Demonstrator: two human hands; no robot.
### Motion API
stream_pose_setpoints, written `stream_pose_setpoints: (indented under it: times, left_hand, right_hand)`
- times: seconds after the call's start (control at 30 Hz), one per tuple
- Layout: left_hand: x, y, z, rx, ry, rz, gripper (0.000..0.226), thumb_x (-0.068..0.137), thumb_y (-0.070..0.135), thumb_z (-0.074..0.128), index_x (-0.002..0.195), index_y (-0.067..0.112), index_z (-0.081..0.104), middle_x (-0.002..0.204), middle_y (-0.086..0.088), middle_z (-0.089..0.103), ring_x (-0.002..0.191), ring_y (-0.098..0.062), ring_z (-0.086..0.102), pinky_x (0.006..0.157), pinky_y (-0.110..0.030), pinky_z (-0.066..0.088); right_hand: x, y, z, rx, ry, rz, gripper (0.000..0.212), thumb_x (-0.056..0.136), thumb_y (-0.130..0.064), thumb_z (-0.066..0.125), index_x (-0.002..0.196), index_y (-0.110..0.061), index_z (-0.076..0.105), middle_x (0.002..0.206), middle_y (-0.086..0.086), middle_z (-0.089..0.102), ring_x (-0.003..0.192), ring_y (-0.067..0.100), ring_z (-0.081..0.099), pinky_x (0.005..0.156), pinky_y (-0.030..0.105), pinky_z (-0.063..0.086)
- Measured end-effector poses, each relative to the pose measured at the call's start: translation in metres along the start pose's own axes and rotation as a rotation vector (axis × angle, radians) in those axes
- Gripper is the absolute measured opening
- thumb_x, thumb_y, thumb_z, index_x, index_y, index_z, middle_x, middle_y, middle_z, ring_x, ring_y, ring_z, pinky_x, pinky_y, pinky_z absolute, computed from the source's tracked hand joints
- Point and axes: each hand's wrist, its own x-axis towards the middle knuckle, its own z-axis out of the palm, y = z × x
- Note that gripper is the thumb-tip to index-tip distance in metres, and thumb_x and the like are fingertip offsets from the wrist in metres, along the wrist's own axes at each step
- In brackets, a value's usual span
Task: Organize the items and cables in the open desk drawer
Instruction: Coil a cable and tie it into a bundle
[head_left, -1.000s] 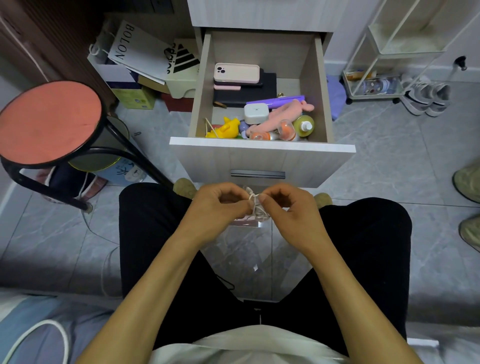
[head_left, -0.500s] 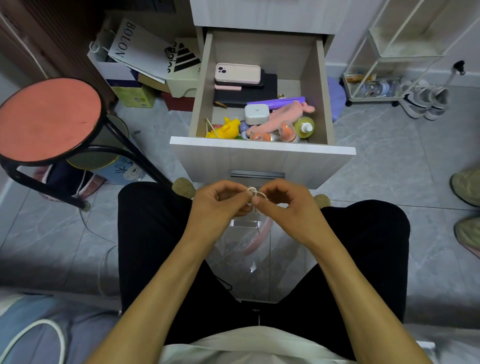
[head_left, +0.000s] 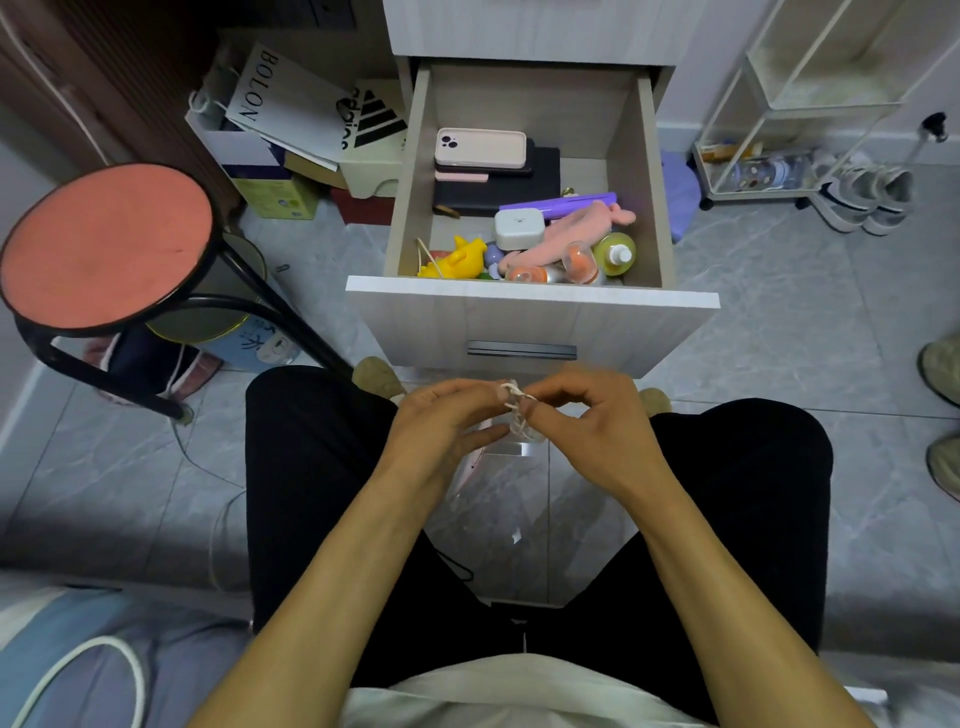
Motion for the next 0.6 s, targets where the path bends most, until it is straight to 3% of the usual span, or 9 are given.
stream_pose_setpoints:
  times: [0.07, 0.17, 0.27, 0.37, 0.53, 0.6]
  left_hand:
    - [0.0, -0.001, -0.001, 0.069, 0.032, 0.044, 0.007, 0.082, 0.004, 0.071, 0.077, 0.007, 0.076, 0.088, -0.013, 0.075, 0.086, -0.026, 0.073, 0.077, -0.032, 0.058]
    - [-0.002, -0.001, 0.0, 0.237, 0.092, 0.126, 0.006, 0.081, 0.01, 0.075, 0.075, 0.012, 0.076, 0.077, -0.003, 0.075, 0.08, -0.019, 0.073, 0.064, -0.018, 0.054]
    - [0.0, 0.003, 0.004, 0.226, 0.068, 0.14, 0.012, 0.081, 0.013, 0.077, 0.07, 0.018, 0.078, 0.074, -0.001, 0.073, 0.079, -0.017, 0.072, 0.069, -0.025, 0.058]
    - [0.0, 0.006, 0.003, 0.106, 0.046, 0.03, 0.008, 0.08, 0.011, 0.076, 0.072, 0.013, 0.077, 0.081, -0.008, 0.074, 0.082, -0.023, 0.072, 0.078, -0.035, 0.059]
    - [0.003, 0.004, 0.01, -0.155, 0.018, -0.25, 0.008, 0.083, 0.01, 0.067, 0.078, 0.009, 0.072, 0.075, -0.006, 0.071, 0.075, -0.02, 0.068, 0.079, -0.036, 0.059]
    - [0.004, 0.001, 0.013, -0.167, 0.029, -0.289, 0.013, 0.084, 0.011, 0.065, 0.073, 0.012, 0.072, 0.074, -0.005, 0.071, 0.074, -0.019, 0.068, 0.078, -0.035, 0.059]
  right_hand:
    - [-0.001, 0.0, -0.004, 0.061, -0.05, 0.069, 0.015, 0.083, -0.012, 0.074, 0.083, -0.027, 0.075, 0.072, -0.017, 0.07, 0.075, 0.002, 0.066, 0.068, 0.008, 0.048]
    - [-0.001, -0.002, -0.005, 0.039, -0.009, 0.043, 0.018, 0.082, -0.014, 0.075, 0.085, -0.031, 0.074, 0.075, -0.018, 0.07, 0.076, 0.002, 0.065, 0.069, 0.007, 0.048]
    - [0.0, -0.003, -0.008, -0.05, 0.054, -0.07, 0.015, 0.083, -0.013, 0.075, 0.091, -0.025, 0.076, 0.079, -0.013, 0.069, 0.079, 0.004, 0.063, 0.07, 0.009, 0.049]
    - [0.002, 0.0, -0.008, -0.185, 0.063, -0.173, 0.01, 0.084, -0.018, 0.074, 0.093, -0.02, 0.077, 0.081, -0.01, 0.069, 0.079, 0.008, 0.062, 0.071, 0.016, 0.051]
    - [-0.003, 0.015, -0.001, -0.291, 0.163, -0.408, 0.017, 0.087, -0.019, 0.069, 0.098, -0.009, 0.077, 0.09, 0.004, 0.07, 0.081, 0.01, 0.06, 0.073, 0.016, 0.05]
    - [-0.005, 0.022, 0.001, -0.354, 0.188, -0.478, 0.02, 0.089, -0.02, 0.065, 0.099, -0.006, 0.076, 0.093, 0.007, 0.07, 0.08, 0.014, 0.062, 0.072, 0.023, 0.054]
